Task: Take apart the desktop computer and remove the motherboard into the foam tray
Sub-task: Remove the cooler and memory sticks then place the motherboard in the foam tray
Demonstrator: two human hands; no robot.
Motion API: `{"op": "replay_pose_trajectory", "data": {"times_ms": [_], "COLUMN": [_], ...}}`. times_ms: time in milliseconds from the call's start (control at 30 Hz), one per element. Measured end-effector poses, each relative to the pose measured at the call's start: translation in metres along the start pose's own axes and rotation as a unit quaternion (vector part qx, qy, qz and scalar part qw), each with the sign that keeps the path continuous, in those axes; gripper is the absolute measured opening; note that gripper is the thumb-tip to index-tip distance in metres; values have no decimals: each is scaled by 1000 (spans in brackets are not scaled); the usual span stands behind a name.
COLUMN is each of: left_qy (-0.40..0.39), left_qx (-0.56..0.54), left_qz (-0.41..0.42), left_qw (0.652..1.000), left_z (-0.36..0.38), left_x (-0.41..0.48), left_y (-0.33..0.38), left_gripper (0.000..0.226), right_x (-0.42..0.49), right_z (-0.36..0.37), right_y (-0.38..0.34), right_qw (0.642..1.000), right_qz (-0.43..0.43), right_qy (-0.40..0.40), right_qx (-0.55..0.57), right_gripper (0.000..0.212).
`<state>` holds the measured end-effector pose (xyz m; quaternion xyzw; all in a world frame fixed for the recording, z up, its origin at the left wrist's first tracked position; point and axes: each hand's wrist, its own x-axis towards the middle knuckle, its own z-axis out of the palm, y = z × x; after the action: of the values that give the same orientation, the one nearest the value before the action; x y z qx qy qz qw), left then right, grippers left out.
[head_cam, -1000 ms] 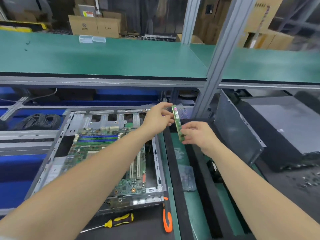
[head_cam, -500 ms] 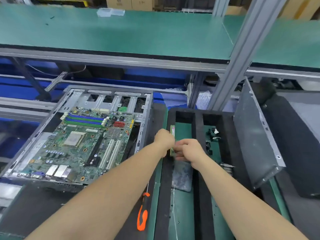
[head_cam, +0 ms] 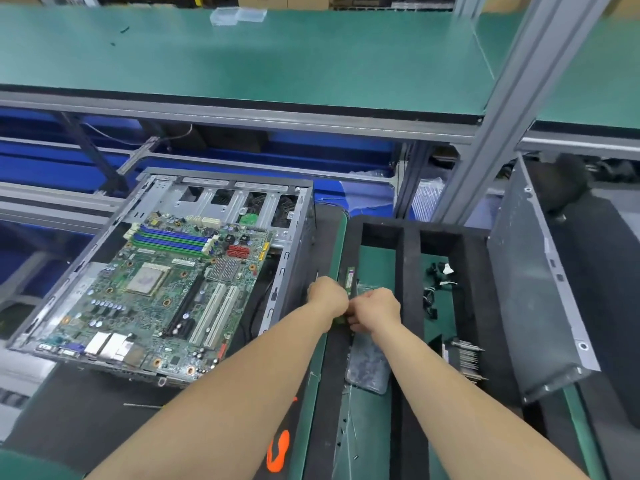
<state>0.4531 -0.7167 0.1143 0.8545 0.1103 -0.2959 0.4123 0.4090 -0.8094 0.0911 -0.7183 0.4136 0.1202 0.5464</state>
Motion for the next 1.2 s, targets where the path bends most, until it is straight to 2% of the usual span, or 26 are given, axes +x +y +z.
{"op": "replay_pose_trajectory", "data": {"times_ms": [100, 233, 333, 433, 567, 633, 733, 867, 967, 1067, 1200], "left_qy": [1, 2, 1, 10, 29, 53, 118, 171, 198, 193, 150], "left_qx": [29, 76, 97, 66, 4, -22, -32, -53, -17, 80, 189], "left_qz": [13, 57, 116, 218, 320, 346, 350, 335, 324, 341, 418], "left_qw": [999, 995, 989, 974, 947, 936, 929, 925, 925, 917, 876], "left_z": [0, 1, -6, -31, -91, -131, -198, -283, -328, -349, -346], "left_x": [-6, -18, -32, -56, -80, -85, -85, -76, -68, -57, -36], "left_y": [-3, -5, 5, 24, 37, 32, 12, -33, -68, -98, -126], "left_gripper": [48, 49, 46, 50, 45, 44, 42, 41, 38, 30, 22], "right_x": [0, -5, -11, -24, -58, -77, -106, -147, -174, -190, -190], "right_z": [-2, -3, -6, -9, -2, 8, 29, 67, 103, 143, 188], "right_y": [1, 5, 2, -18, -66, -91, -120, -141, -145, -147, -138], "right_qw": [1000, 999, 997, 989, 965, 948, 919, 896, 881, 877, 860], "right_qz": [-1, -20, -55, -120, -240, -301, -379, -433, -456, -447, -422], "right_qy": [5, 14, 37, 75, 103, 107, 106, 70, 53, 46, 65], "right_qx": [-8, -34, -45, -45, -9, -13, -37, -73, -113, -167, -281], "right_gripper": [1, 6, 13, 15, 13, 13, 15, 11, 11, 9, 7]}}
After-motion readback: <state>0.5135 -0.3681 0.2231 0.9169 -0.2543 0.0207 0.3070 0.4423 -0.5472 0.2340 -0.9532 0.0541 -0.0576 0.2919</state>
